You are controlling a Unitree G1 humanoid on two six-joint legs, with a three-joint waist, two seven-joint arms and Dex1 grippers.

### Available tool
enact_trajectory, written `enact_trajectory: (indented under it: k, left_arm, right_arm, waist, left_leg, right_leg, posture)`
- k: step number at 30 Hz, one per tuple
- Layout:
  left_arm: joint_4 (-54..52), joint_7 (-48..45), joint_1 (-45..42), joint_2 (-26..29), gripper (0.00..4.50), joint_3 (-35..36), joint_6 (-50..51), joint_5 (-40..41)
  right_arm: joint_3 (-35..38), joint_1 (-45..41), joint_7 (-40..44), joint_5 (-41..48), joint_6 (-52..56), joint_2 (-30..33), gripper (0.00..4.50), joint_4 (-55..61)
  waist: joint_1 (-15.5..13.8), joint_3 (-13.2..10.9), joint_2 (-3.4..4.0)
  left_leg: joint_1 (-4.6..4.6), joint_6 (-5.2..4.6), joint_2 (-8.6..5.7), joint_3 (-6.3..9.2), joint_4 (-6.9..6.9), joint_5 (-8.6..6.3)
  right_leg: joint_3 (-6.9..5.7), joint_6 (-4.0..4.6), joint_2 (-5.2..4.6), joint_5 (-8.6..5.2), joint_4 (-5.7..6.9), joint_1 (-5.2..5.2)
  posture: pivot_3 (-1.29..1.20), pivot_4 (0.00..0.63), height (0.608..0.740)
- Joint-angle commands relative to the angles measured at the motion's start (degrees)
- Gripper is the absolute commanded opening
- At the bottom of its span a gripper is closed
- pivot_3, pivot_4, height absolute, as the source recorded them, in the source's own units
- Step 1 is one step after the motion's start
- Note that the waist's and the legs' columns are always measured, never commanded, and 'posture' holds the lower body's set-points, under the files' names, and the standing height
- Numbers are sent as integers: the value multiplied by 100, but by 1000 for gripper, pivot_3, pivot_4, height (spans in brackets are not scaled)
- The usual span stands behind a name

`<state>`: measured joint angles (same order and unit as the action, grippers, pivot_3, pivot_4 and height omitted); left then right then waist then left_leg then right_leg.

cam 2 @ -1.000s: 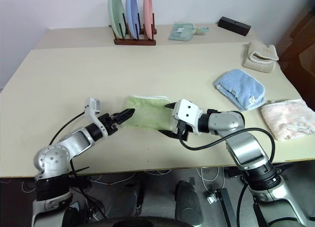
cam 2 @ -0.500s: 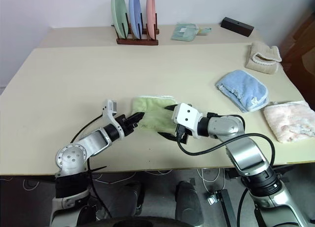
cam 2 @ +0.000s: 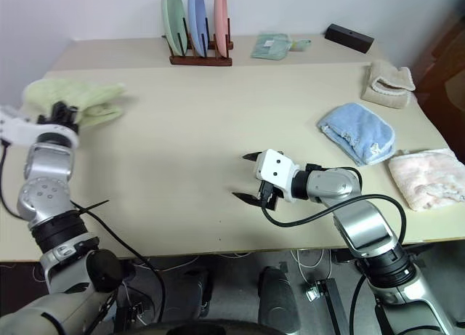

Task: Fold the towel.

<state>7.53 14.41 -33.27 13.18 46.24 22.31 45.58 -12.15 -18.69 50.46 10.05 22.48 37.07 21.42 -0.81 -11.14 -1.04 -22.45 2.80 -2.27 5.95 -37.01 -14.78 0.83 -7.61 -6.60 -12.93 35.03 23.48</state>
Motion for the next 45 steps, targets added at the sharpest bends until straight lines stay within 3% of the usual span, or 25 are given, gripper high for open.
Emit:
enact_trajectory:
  k: [1, 4, 5, 9, 10, 14, 17, 20, 25, 27, 33, 38, 45]
  left_arm:
    - [70, 366, 300, -167, 16, 326, -241, 188]
    - [-195, 460, 698, -340, 16, 238, -90, 300]
    - [-333, 492, 808, -415, 349, 243, -80, 395]
    - [-765, 716, 1078, -553, 1970, 262, -116, 646]
    - [-894, 823, 1123, -567, 2615, 276, -111, 718]
    - [-1457, 1290, 1373, -524, 4483, 365, -30, 1043]
    - [-1969, 1318, 1764, -192, 4483, 237, 40, 808]
    - [-2521, 790, 2263, 622, 4483, -313, 328, 234]
    - [-3271, -1094, 2782, 2266, 4483, -2175, 698, -774]
    - [-3380, -1749, 2834, 2614, 4483, -2928, 628, -1159]
    - [-3159, -3191, 2909, 2685, 4483, -4072, 289, -1651]
    - [-2808, -4007, 3039, 2719, 4483, -4263, -98, -2045]
    - [-2623, -4367, 3009, 2492, 4483, -4271, -234, -2334]
  right_arm:
    - [94, -24, -13, 13, -163, -13, 4500, 105]
    - [105, -2, -12, -17, -214, 7, 4500, 56]
    - [107, 0, -6, -19, -221, 14, 4500, 48]
    - [95, -32, 13, -28, -249, 20, 4500, -22]
    - [96, -45, 25, -30, -266, 23, 4500, -60]
    - [105, -101, 106, -16, -321, 46, 4500, -183]
    - [269, -218, 140, 128, -302, 12, 4500, -345]
    - [598, -378, 107, 473, -126, -102, 4500, -565]
    - [1080, -601, 28, 1053, 218, -361, 4500, -897]
    - [1273, -621, -13, 1309, 413, -448, 4500, -990]
    - [1554, -264, 51, 1573, 558, -357, 4500, -1054]
    - [1610, 214, 40, 1403, 374, -221, 4500, -975]
    - [1774, 534, -65, 1449, 341, -122, 4500, -800]
  waist:
    - [3, 0, -6]
    - [1, -4, -18]
    - [7, -2, -22]
    - [14, -1, -23]
    - [14, -1, -24]
    - [18, -1, -24]
    - [46, -1, -24]
    - [63, -4, -30]
    - [-27, -2, -22]
    - [4, -2, -17]
    - [158, -7, -7]
    - [171, -9, -2]
    - [147, -10, -2]
  left_leg:
    - [0, 0, 0, 1, -2, 0]
    - [-1, 1, -1, 3, -5, 0]
    - [-1, 1, -1, 4, -5, 0]
    - [1, 2, 0, 6, -5, 0]
    - [2, 2, 0, 6, -5, 1]
    - [2, 2, 0, 6, -5, 0]
    - [3, 2, 1, 5, -3, 0]
    - [3, 2, 6, 6, 0, 1]
    - [3, 3, 0, 6, -4, 1]
    - [3, 4, -2, 5, -4, 1]
    - [1, 2, 9, -5, 23, 0]
    - [4, 1, 15, -9, 40, 1]
    - [2, 1, 13, -9, 27, 1]
  right_leg:
    - [-1, 0, 0, 0, 0, -1]
    - [-3, -4, -1, 2, 0, -4]
    - [-4, -4, -1, 2, 2, -4]
    - [-5, -3, 0, 3, 4, -4]
    - [-5, -4, 0, 2, 4, -4]
    - [-4, -3, 0, 2, 5, -4]
    - [-3, -3, 1, 2, 5, -3]
    - [-4, -1, 8, 2, 9, 0]
    - [-2, 25, 6, -11, 4, -10]
    - [2, 26, 5, -11, -2, -14]
    - [11, 22, 14, -9, 8, 13]
    - [13, 23, 16, -10, 11, 23]
    - [13, 22, 14, -10, 10, 17]
  posture:
    - [0, 150, 740]
    - [0, 150, 740]
    - [0, 150, 740]
    - [0, 150, 740]
    - [0, 150, 740]
    - [0, 150, 740]
    - [0, 150, 740]
    - [0, 150, 740]
    - [0, 150, 740]
    - [0, 150, 740]
    - [0, 150, 740]
    - [0, 150, 740]
    - [0, 150, 740]
